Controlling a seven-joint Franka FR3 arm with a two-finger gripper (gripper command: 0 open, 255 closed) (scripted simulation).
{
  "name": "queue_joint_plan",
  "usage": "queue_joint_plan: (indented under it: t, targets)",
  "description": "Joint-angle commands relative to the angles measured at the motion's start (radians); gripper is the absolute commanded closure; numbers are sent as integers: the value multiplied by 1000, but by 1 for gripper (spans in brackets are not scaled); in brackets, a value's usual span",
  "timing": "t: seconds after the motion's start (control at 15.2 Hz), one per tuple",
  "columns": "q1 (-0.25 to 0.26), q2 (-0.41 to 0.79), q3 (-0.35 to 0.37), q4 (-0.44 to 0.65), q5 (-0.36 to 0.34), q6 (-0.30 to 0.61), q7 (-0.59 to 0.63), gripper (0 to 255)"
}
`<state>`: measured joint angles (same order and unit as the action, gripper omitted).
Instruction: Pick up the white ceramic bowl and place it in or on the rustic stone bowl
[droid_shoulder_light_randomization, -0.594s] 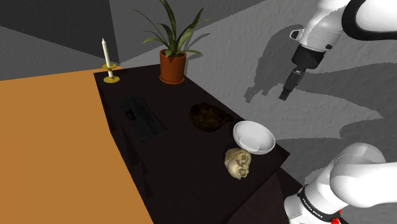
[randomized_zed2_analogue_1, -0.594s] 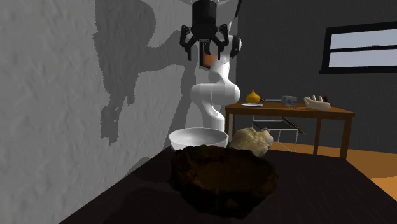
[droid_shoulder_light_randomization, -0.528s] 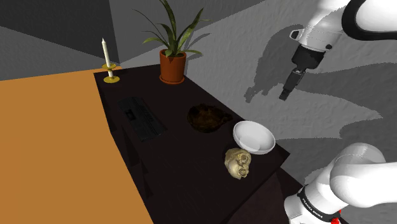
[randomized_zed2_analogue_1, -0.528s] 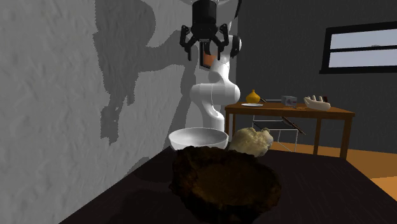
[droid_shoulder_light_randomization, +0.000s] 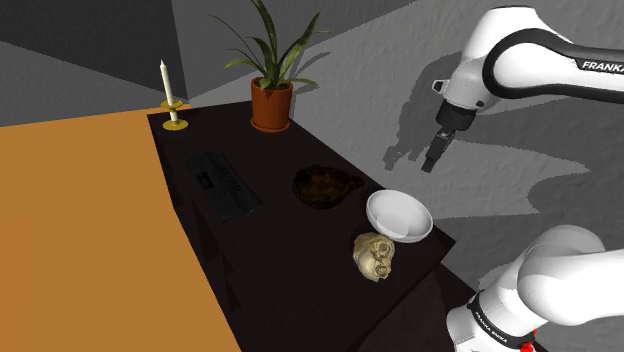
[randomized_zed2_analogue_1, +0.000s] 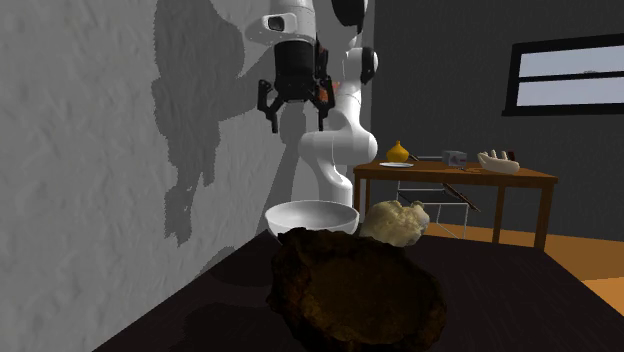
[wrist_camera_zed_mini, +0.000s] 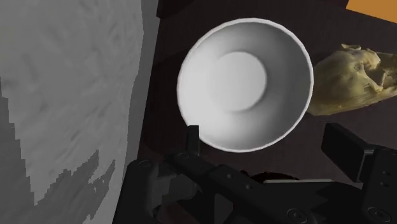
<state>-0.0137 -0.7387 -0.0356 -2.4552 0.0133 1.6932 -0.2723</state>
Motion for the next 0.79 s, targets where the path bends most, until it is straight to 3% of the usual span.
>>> queue_joint_plan:
  t: [0.0, 0.59, 0.73]
  targets:
    - [-7, 32, -28, -37, -9, 58, -34, 0]
    - [-24, 279, -143, -110, -24, 320, -184, 0]
    - [-23, 289, -146, -121, -23, 339, -188, 0]
